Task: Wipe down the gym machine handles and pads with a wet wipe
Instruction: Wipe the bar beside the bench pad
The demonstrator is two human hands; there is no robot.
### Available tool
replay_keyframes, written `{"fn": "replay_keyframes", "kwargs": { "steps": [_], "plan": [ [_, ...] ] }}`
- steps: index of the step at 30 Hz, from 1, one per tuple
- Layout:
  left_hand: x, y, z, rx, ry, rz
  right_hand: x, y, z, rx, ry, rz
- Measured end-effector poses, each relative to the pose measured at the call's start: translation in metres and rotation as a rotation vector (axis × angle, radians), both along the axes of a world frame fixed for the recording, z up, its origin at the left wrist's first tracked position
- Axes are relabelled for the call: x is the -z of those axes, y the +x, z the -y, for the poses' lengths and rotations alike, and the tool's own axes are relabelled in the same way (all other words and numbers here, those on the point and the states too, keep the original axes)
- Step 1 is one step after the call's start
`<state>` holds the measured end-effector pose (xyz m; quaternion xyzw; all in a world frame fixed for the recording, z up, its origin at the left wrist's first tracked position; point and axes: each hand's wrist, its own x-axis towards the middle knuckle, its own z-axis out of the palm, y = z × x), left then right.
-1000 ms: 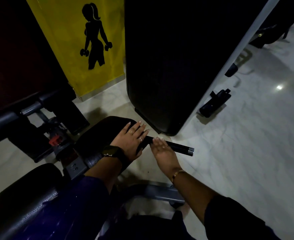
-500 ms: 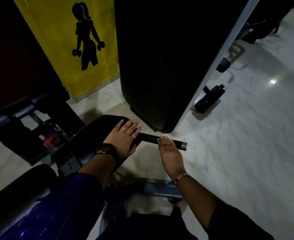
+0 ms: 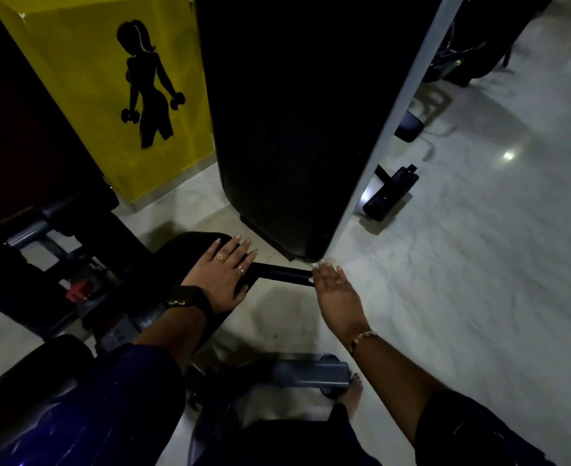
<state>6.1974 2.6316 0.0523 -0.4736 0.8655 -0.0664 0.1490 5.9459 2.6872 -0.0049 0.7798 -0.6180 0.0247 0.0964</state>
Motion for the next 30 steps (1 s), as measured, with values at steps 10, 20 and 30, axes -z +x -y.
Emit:
{"fn": "replay_keyframes", "kwargs": {
  "steps": [10,20,30],
  "plan": [
    [-0.001,-0.001,0.001,-0.003,-0.002,-0.001,0.01,-0.029,-0.028,0.014,-0.04,0.099],
    [-0.001,-0.001,0.0,-0.002,-0.011,-0.002,0.005,-0.007,-0.033,0.512,-0.03,0.741],
    [0.002,0.001,0.001,0.007,-0.012,-0.012,0.007,-0.002,-0.017,0.569,0.104,1.021]
  ]
}}
